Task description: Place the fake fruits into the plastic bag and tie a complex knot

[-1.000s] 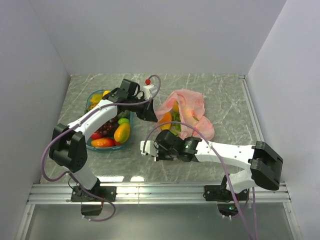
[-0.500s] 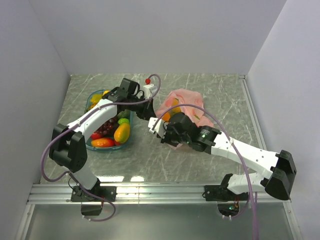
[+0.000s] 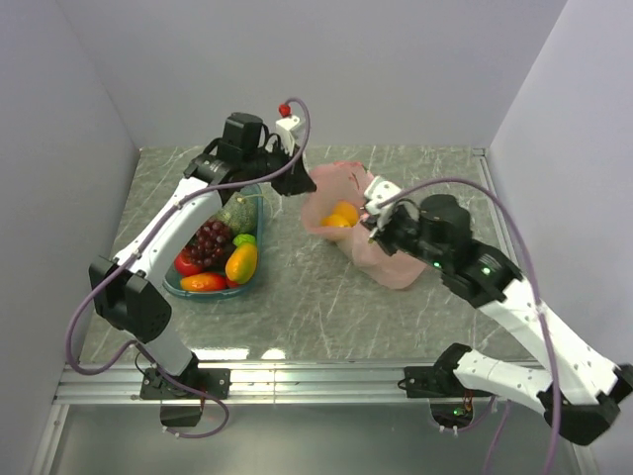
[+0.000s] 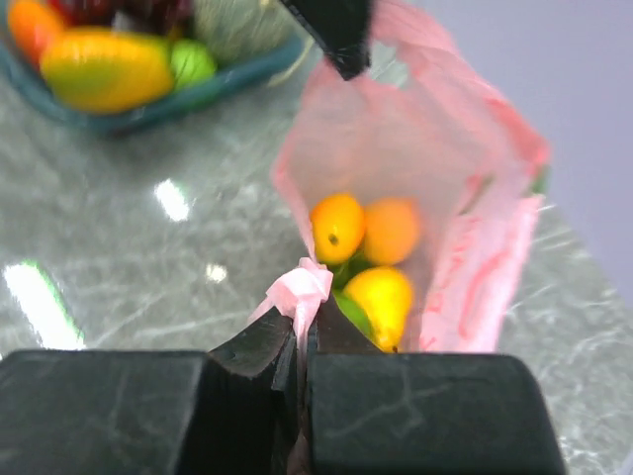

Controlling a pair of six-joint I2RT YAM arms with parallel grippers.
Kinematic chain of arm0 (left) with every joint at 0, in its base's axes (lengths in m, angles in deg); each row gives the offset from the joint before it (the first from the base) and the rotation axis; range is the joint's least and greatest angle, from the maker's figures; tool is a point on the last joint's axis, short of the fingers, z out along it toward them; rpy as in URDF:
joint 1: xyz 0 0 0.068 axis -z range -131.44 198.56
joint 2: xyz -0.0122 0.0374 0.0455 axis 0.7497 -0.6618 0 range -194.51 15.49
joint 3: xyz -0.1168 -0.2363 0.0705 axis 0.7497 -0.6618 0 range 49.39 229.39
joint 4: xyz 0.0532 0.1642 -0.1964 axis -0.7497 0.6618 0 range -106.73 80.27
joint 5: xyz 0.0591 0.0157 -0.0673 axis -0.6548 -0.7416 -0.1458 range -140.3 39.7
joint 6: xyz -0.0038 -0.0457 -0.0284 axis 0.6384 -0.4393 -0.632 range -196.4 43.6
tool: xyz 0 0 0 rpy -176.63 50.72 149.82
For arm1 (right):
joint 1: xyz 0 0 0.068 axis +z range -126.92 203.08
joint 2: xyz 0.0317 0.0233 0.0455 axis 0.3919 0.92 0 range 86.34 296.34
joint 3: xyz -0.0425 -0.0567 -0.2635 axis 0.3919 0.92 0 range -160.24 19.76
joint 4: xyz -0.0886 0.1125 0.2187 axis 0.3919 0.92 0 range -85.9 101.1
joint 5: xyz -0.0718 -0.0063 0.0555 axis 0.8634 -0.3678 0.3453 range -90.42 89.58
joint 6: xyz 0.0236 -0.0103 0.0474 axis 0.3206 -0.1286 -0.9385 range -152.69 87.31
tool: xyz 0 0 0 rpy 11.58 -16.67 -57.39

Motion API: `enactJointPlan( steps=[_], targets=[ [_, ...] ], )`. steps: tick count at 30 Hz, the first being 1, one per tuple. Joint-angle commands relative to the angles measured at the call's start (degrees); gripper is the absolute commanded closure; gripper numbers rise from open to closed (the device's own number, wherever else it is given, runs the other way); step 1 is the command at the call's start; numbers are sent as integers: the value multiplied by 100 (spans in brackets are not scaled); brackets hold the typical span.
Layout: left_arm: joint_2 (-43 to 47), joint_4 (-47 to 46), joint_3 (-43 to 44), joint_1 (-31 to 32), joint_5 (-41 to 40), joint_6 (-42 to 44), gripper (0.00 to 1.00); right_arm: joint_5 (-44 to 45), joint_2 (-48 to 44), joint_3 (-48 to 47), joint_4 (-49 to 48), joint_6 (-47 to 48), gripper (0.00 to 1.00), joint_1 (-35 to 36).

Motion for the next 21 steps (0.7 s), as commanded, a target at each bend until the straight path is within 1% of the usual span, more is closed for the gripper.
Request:
enactJointPlan(
  steps=[1,4,7,10,12,13,14,17,18,21],
  targets=[
    [329,-256,470,0,-406,-141,100,68,-546,-335,-149,-219,100,-218],
    [434,-361,847,0,-574,-151,100,375,-862,-510,-210,-386,100,-358],
    [732,-633,822,-9,-680,-115,100,682,-1082,-756,-280,-579,100,-612],
    [1074,-792,647,-9,-776,-98,100,894,-1398,-766,-473,-642,100,-815],
    [1251,-846,498,35,-1196,-80,100,930,-1583,-556,-483,-616,100,-965],
    [1426,-872,279,52,-1416,-98,100,956,-1636,-433,-483,-641,100,-1035],
    [1532,-933,138,87,-1871,-72,100,948,-1741,-136,-535,-659,100,-1149],
    [1972,-1126,-460,184,-2436,69,100,668,-1935,366,-806,-668,100,-1325],
    [2051,-1170,-600,237,-2855,69,100,631,-1918,429,-895,-677,100,-1343],
    [2359,-1249,-1154,421,-3367,52,100,596,-1681,543,-1220,-668,100,-1404]
  ],
)
